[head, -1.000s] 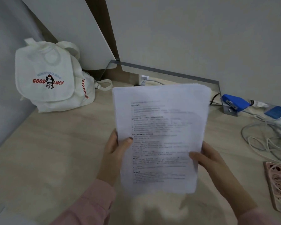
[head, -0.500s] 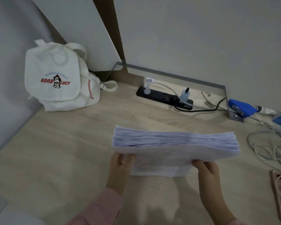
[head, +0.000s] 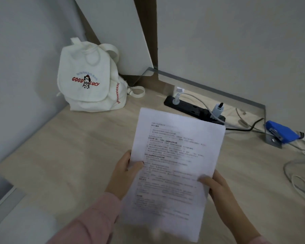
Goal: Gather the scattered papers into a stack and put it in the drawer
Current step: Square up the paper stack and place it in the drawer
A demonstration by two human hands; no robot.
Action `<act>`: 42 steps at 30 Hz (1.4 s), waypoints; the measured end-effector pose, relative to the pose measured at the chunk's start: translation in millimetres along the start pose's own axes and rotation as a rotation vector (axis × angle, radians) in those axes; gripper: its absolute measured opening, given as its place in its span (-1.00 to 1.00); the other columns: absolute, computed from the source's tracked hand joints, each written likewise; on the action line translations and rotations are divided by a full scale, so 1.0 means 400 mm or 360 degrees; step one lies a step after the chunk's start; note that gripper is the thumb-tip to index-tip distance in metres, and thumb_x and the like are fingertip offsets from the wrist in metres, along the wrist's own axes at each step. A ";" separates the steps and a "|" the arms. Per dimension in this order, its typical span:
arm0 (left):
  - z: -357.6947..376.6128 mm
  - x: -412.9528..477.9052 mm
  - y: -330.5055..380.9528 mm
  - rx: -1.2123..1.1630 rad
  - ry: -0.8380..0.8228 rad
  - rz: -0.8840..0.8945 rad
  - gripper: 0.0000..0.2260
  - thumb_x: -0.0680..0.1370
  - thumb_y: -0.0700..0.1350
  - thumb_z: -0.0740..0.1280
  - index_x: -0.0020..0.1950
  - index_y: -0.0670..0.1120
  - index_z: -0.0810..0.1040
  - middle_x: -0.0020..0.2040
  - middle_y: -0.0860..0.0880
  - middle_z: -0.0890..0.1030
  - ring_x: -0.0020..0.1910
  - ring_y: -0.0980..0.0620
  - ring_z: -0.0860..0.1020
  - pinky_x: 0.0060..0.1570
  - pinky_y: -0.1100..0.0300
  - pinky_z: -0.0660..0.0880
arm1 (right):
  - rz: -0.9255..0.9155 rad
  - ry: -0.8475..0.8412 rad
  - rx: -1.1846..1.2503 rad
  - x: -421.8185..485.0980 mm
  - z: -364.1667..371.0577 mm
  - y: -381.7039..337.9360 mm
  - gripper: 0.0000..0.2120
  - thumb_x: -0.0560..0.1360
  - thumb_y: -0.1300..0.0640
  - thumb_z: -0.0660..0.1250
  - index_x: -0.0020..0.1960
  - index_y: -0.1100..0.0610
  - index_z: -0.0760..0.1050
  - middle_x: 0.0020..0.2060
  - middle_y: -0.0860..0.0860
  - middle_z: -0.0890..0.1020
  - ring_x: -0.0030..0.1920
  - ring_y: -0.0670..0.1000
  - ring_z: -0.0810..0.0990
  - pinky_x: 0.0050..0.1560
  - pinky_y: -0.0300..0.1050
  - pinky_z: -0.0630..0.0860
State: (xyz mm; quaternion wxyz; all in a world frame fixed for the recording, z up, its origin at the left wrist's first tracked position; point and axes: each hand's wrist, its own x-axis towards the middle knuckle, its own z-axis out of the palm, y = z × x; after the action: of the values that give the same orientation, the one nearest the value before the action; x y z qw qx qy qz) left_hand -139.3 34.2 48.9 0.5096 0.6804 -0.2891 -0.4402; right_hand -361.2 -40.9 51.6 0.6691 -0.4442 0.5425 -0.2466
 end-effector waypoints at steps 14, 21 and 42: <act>-0.401 -0.088 -0.157 -0.0257 0.0424 -0.0544 -0.79 0.54 -0.19 0.27 0.17 -0.11 0.46 0.11 -0.07 0.59 0.06 -0.07 0.58 0.02 0.01 0.53 | 0.0296 -0.0739 -0.0314 0.057 0.355 0.055 -0.69 0.50 0.10 0.28 0.22 -0.12 0.45 0.02 -0.06 0.69 -0.01 0.04 0.68 -0.13 -0.06 0.61; -0.672 -0.194 -0.258 -0.0131 0.0676 -0.0668 -0.86 0.56 -0.11 0.23 0.12 0.02 0.42 0.06 0.06 0.55 0.01 0.02 0.56 -0.09 0.10 0.48 | 0.0436 -0.0911 -0.0511 0.022 0.652 0.183 -0.57 0.45 0.05 0.37 0.29 -0.11 0.41 0.04 -0.03 0.69 -0.02 0.05 0.68 -0.15 -0.04 0.61; -1.126 -0.318 -0.555 0.0756 0.0449 -0.1138 -0.69 0.59 -0.05 0.14 0.35 0.03 0.32 0.27 0.02 0.51 0.16 0.02 0.51 0.15 0.15 0.43 | 0.1654 -0.0923 -0.0042 -0.078 1.083 0.532 -0.60 0.55 0.27 0.19 0.37 0.08 0.32 -0.01 0.12 0.67 0.02 0.16 0.58 -0.28 0.03 0.64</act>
State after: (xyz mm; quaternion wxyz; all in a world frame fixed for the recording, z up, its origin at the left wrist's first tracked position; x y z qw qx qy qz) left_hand 194.3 408.5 -81.0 0.1895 0.8890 -0.0566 -0.4130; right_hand 6.7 229.0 -108.8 0.8174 -0.1781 0.4868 0.2514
